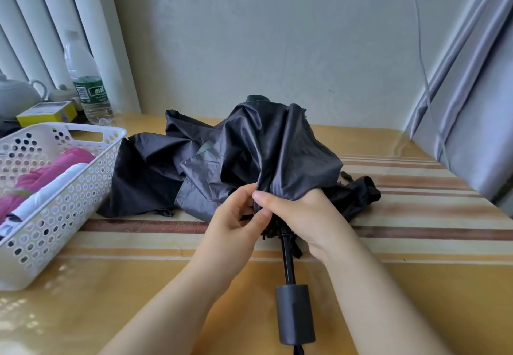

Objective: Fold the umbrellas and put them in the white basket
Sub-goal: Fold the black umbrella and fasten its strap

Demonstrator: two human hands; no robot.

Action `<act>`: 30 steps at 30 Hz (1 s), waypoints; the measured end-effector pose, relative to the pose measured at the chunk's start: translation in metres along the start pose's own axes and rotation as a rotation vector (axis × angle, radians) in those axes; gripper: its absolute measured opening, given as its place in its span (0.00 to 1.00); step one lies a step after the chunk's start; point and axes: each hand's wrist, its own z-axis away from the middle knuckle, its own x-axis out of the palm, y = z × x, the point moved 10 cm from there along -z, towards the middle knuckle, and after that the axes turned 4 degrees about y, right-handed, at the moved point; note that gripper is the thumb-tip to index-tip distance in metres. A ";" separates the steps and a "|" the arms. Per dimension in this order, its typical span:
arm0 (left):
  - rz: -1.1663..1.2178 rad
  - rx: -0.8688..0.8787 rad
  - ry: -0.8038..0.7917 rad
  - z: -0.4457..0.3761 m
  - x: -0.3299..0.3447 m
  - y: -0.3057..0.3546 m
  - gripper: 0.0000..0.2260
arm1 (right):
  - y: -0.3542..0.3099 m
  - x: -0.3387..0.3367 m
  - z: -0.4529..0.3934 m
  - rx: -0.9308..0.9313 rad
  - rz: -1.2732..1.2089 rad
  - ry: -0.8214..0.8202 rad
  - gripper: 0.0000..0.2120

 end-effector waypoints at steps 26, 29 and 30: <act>0.269 -0.170 0.100 -0.009 -0.020 -0.018 0.16 | 0.007 -0.014 -0.007 0.021 0.261 0.024 0.23; 0.252 -0.150 0.058 -0.009 -0.015 -0.018 0.18 | 0.010 -0.013 -0.004 0.046 0.433 -0.005 0.35; 0.250 -0.149 0.036 -0.009 -0.011 -0.017 0.19 | 0.011 -0.012 -0.004 0.046 0.447 -0.019 0.36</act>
